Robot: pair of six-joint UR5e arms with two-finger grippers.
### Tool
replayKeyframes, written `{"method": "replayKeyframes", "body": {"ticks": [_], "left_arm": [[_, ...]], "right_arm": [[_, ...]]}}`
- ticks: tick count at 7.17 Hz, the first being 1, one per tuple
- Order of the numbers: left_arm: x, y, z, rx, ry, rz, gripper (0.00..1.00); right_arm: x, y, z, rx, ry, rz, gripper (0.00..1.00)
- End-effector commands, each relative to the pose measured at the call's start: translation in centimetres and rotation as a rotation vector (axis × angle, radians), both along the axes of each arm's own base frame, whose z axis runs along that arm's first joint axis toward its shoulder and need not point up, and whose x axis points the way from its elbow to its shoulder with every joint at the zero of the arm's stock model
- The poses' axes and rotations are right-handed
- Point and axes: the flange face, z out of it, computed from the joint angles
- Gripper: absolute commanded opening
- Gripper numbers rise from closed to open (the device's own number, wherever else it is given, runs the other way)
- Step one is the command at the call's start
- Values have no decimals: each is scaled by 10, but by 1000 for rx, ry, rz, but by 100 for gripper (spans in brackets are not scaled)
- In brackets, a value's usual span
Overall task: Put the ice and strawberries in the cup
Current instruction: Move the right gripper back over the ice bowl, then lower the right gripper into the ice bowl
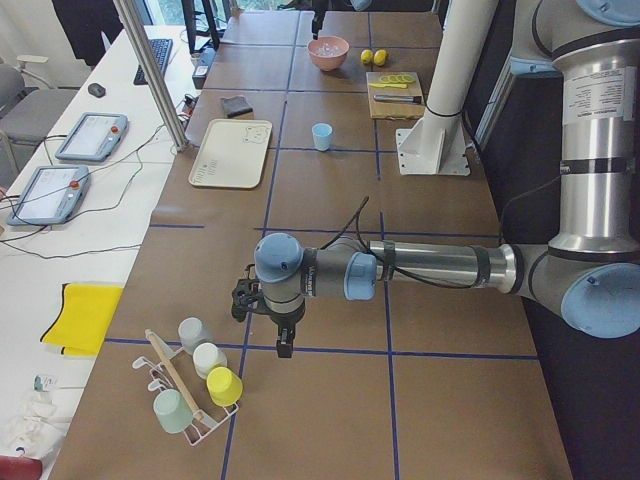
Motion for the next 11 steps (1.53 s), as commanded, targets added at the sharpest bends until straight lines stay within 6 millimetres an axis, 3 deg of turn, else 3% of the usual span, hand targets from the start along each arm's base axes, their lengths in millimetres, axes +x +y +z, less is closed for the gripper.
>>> {"method": "replayKeyframes", "body": {"ticks": [1,3,6,11], "left_arm": [[0,0,-1,2,-1,0,100],[0,-1,-6,20,-1,0,100],[0,-7,-17,77,1,-53,100],[0,-1,-11,68,1,-54,100]], "right_arm": [[-4,-5,6,-150,-94,257,80],[-8,-11,32,-199,-116,327,81],[-7,-8,46,-248,-109,360,82],[-7,11,67,-289,-90,334,84]]}}
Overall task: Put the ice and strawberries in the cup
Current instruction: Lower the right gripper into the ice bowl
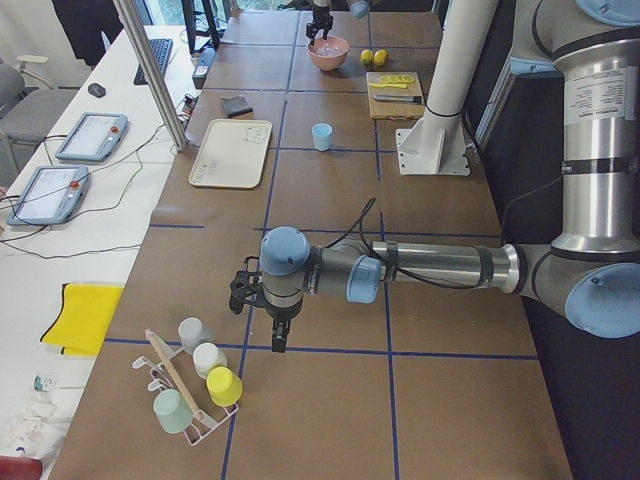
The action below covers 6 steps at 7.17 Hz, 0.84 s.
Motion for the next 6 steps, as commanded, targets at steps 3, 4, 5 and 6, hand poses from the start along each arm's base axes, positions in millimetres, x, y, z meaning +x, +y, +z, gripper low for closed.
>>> {"method": "replayKeyframes", "body": {"ticks": [3,4,5,6], "left_arm": [[0,3,3,-6,0,0,100],[0,3,3,-5,0,1,100],[0,3,3,-6,1,0,100],[0,3,3,-6,1,0,100]], "right_arm": [[-10,21,1,-8,1,-37,86],[-17,24,2,-12,2,-52,86],[-20,28,6,-18,8,-65,86],[-22,29,8,-22,11,-69,85]]}}
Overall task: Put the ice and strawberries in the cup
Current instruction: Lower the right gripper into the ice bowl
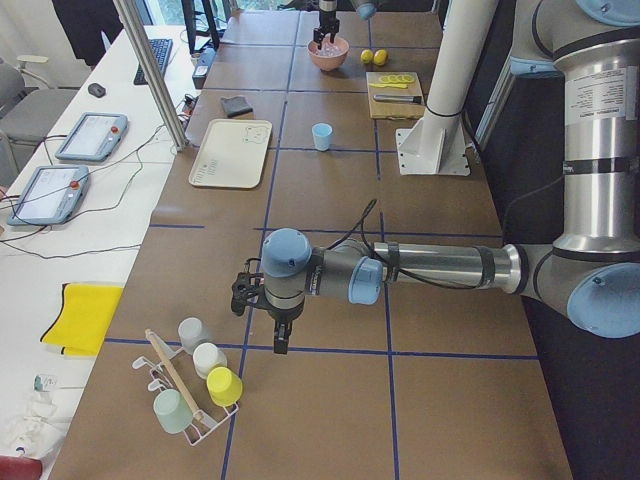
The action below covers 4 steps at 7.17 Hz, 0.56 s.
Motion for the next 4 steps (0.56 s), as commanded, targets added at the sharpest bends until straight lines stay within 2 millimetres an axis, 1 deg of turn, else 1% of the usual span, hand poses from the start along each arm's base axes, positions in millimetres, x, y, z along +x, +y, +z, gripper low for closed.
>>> {"method": "replayKeyframes", "body": {"ticks": [1,2,4], "left_arm": [[0,0,0,0,1,0,100],[0,0,0,1,0,1,100],[0,-1,-2,11,1,-1,100]], "right_arm": [[-7,5,4,-6,6,-18,82],[-8,5,5,-8,10,-19,78],[-11,3,14,-18,20,-24,77]]}}
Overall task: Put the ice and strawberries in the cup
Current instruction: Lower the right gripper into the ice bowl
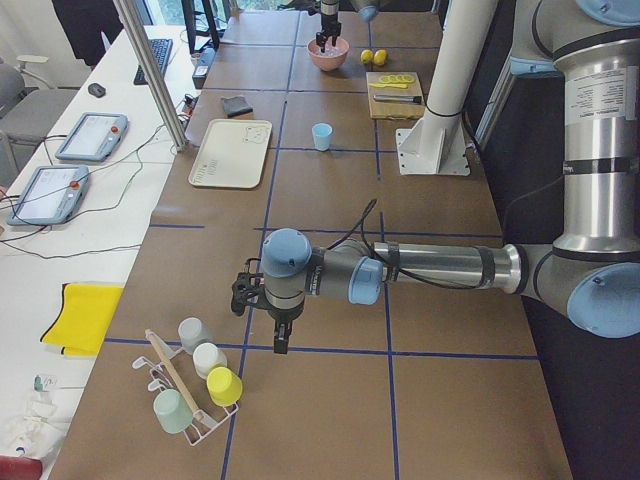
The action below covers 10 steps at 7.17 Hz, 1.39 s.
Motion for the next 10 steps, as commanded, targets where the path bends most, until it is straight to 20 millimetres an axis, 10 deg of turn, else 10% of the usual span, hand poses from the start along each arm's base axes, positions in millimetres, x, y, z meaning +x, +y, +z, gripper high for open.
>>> {"method": "replayKeyframes", "body": {"ticks": [1,10], "left_arm": [[0,0,-1,14,1,-2,100],[0,7,4,21,-1,-2,100]], "right_arm": [[-2,-2,4,-6,5,-2,77],[-4,-8,4,11,18,5,66]]}}
